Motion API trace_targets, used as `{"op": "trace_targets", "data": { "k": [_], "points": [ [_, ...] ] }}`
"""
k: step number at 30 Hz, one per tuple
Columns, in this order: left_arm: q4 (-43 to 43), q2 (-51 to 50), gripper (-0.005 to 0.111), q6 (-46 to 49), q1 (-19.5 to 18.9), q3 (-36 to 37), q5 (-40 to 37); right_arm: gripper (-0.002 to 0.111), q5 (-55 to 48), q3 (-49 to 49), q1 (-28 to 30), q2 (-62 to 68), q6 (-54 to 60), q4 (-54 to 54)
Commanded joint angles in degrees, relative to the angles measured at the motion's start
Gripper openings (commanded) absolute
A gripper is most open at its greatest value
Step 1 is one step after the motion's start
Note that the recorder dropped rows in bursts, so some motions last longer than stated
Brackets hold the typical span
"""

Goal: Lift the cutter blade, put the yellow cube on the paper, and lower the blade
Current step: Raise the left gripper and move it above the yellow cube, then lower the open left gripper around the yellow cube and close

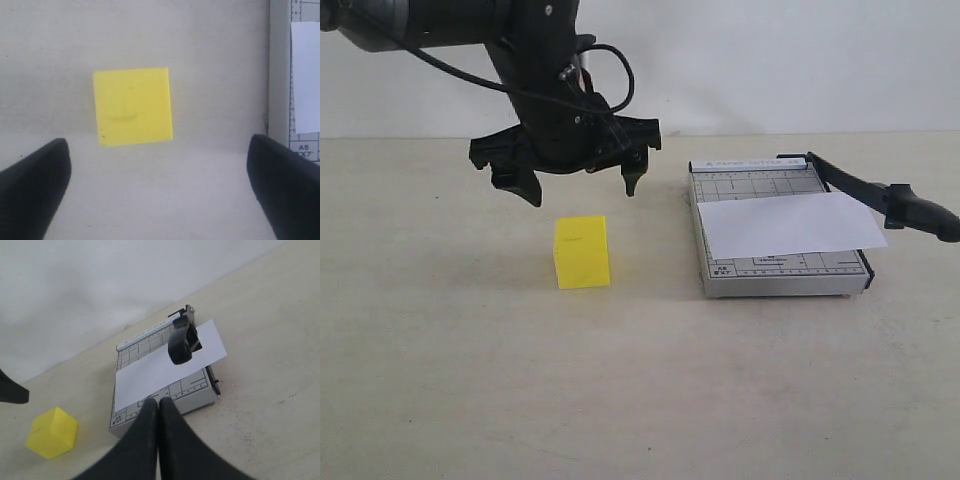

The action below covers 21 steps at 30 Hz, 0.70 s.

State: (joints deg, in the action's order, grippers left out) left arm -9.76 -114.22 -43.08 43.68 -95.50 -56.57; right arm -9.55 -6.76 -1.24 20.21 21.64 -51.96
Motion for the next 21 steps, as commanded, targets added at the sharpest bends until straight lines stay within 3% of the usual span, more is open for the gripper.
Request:
{"op": "trace_targets", "data": {
  "k": [1, 21],
  "points": [
    [-0.5, -1.8, 0.09, -0.6, 0.0, 0.3, 0.1, 0.0, -1.2, 0.1, -1.5, -0.2, -0.3, 0.1],
    [-2.2, -8.1, 0.09, -0.2, 0.0, 0.3, 1.3, 0.0, 0.3, 0.1, -2.3, -0.2, -0.3, 0.1]
  ]
}}
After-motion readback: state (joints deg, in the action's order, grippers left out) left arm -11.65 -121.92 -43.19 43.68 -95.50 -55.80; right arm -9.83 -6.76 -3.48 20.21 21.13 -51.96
